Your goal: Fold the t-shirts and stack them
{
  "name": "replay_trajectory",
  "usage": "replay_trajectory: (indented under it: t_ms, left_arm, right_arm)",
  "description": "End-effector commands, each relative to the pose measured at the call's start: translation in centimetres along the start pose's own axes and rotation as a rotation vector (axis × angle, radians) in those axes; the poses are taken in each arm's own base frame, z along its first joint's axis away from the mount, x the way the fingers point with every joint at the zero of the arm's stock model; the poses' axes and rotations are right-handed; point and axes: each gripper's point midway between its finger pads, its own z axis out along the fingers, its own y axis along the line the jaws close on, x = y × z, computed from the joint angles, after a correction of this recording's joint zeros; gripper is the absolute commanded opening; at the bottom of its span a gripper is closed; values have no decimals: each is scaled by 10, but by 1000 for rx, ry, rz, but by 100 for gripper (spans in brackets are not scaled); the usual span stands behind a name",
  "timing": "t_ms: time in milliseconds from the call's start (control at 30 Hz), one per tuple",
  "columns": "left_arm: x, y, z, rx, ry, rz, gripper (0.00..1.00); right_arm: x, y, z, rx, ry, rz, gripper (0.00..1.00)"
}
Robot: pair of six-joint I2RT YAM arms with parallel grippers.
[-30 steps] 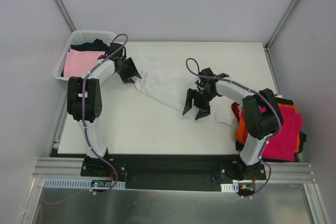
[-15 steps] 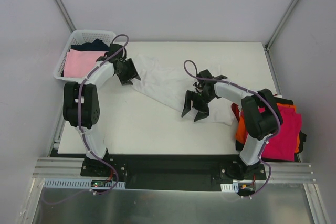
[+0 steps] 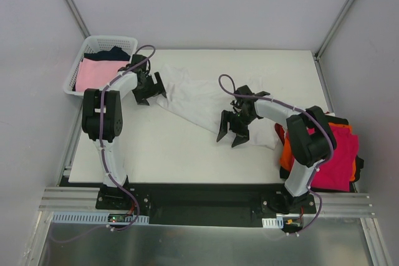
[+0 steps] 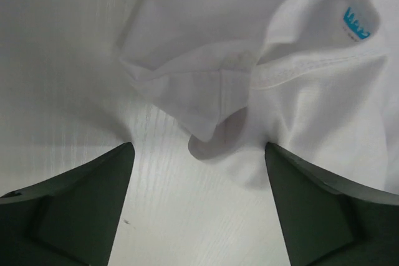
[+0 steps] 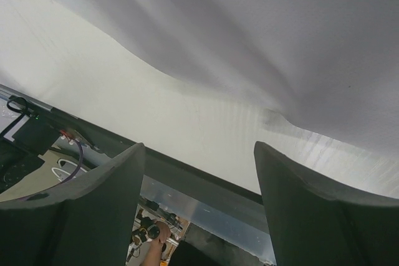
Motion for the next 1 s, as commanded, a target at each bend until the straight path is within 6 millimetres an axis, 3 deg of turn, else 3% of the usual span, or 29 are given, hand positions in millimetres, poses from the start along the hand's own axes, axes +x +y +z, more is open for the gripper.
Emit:
replay_trajectory:
  t_ms: [0,67,167,200,333,400,700,867,967]
  left_arm:
    - [-12,-1,-2,14,-15,25,90]
    - [-12,-7,-3,42,-8,21,88]
    - [-10,-14,-7,72,-1,3,74]
    - [-10,-16,-8,77,-3,-4,59]
    - [-6,-23,-15,97,-7,-6,38]
    - [-6,-25,-17,102,-10,-8,32]
    - [-3,-27,-20,105,-10,-8,28]
    - [-4,-32,-23,113,-18,-8,2]
    - [-4,-33,-23,113,-18,-6,0]
  right_arm:
    - [2,6,-15,-4,-35,-22,74]
    - [2,6,-13,-2,-31,-23,74]
    - [1,6,-12,-2,-26,-24,74]
    - [0,7,-13,-6,-27,-22,74]
    - [-1,8,-11,-7,-20,-25,74]
    - [-2,8,-10,-9,-20,-25,74]
    - [0,6,-10,-5,-17,-26,73]
    - [3,4,-9,-1,-14,-25,73]
    - [3,4,-10,-1,-17,-26,73]
